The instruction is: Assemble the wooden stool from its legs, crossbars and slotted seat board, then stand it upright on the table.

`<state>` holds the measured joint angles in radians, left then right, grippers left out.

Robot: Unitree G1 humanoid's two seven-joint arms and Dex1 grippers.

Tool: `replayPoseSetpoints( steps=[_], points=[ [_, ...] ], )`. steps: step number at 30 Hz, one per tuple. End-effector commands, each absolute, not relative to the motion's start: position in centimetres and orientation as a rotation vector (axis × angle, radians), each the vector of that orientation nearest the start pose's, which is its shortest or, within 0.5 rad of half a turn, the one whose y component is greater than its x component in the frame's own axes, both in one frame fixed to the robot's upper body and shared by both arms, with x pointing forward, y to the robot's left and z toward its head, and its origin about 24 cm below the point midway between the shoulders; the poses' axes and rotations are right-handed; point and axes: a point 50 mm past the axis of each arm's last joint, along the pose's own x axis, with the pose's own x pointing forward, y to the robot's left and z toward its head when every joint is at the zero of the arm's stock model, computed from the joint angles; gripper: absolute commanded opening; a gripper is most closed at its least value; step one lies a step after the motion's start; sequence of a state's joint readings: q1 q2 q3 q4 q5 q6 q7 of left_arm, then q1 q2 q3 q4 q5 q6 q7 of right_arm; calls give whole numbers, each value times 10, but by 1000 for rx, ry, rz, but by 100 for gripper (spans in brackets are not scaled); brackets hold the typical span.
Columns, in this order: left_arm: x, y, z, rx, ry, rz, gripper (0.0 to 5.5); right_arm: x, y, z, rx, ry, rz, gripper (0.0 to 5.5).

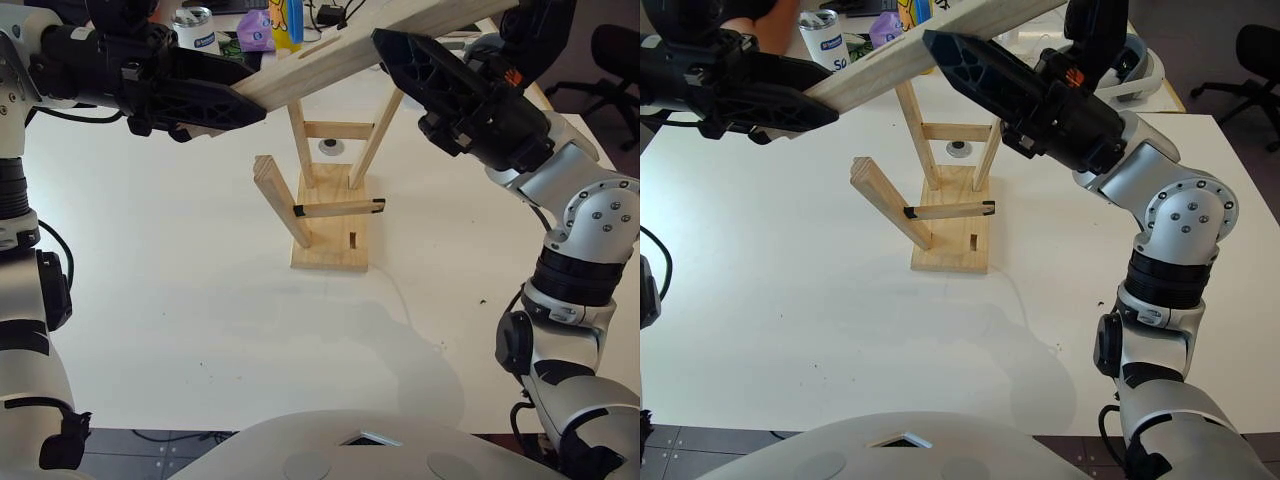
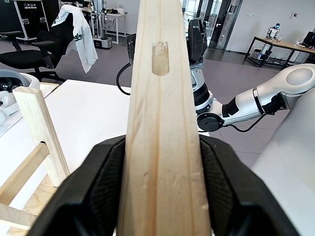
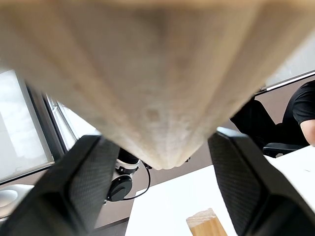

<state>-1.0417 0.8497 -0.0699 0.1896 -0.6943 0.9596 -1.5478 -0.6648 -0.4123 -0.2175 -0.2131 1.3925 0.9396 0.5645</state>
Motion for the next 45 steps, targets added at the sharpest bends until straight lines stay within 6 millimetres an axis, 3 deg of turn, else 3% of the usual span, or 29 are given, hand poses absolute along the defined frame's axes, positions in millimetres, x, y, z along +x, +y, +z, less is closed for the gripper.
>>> replayPoseSetpoints(
  steps=[1,7,16,25,34,35,45],
  points=[
    [296,193,294,53,234,-1573,208,266,-133,257,598,-146,1403,358],
    [295,194,292,52,238,-1572,208,267,-133,258,598,-153,1405,359],
    [294,194,289,57,258,-1576,208,268,-133,258,622,-163,1401,215],
    [295,194,289,76,249,-1570,208,269,-135,256,637,-172,1387,211],
    [304,194,305,62,73,-1471,208,276,-143,257,681,-209,1318,211],
    [305,194,308,45,62,-1463,244,278,-144,257,681,-211,1306,211],
    [292,207,320,-2,-30,-1390,391,286,-154,260,669,-251,1213,211]
  ],
)
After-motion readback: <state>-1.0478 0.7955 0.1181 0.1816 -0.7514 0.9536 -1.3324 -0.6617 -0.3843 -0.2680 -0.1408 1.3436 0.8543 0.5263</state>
